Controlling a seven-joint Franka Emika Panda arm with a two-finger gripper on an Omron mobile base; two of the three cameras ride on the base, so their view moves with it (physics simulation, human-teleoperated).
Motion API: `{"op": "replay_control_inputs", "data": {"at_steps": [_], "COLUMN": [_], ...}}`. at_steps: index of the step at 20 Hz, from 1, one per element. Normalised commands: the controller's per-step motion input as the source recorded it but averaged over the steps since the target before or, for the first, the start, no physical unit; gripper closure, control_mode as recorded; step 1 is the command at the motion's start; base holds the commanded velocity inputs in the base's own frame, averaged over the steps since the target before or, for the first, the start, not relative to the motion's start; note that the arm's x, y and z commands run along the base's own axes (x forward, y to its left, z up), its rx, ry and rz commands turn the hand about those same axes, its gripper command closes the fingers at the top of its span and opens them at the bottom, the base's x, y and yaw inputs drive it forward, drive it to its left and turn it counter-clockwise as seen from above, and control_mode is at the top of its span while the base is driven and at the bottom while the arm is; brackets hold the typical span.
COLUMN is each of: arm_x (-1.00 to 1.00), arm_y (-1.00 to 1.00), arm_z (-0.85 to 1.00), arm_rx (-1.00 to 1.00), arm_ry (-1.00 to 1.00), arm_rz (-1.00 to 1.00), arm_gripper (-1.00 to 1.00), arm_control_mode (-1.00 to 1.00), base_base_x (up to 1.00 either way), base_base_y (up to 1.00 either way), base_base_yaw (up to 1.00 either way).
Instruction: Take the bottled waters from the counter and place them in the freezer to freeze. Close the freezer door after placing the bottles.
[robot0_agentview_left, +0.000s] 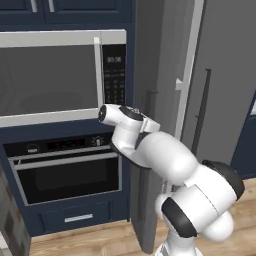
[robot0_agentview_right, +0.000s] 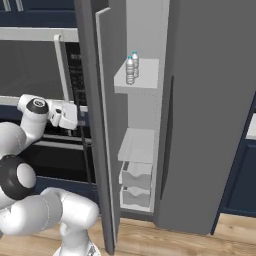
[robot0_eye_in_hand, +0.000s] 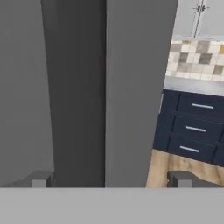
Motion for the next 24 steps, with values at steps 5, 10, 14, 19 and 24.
{"op": "replay_control_inputs", "data": {"at_steps": [5,10,14,19,24], "arm_x": [0.05,0.2,0.21,0.36,0.47], "arm_y": [-0.92,-0.77,-0.67,-0.65,-0.26], "arm_z": [0.0,0.0,0.0,0.0,0.0], "arm_rx": [0.0,0.15,0.2,0.08,0.0], "arm_ry": [0.05,0.07,0.07,0.02,0.09], "arm_rz": [-0.03,0.03,0.08,0.18,0.15], "arm_gripper": [-1.0,-1.0,-1.0,-1.0,-1.0], "arm_control_mode": [-1.0,-1.0,-1.0,-1.0,-1.0], "base_base_x": [0.0,0.0,0.0,0.0,0.0], "base_base_y": [0.0,0.0,0.0,0.0,0.0], "base_base_yaw": [0.0,0.0,0.0,0.0,0.0]}}
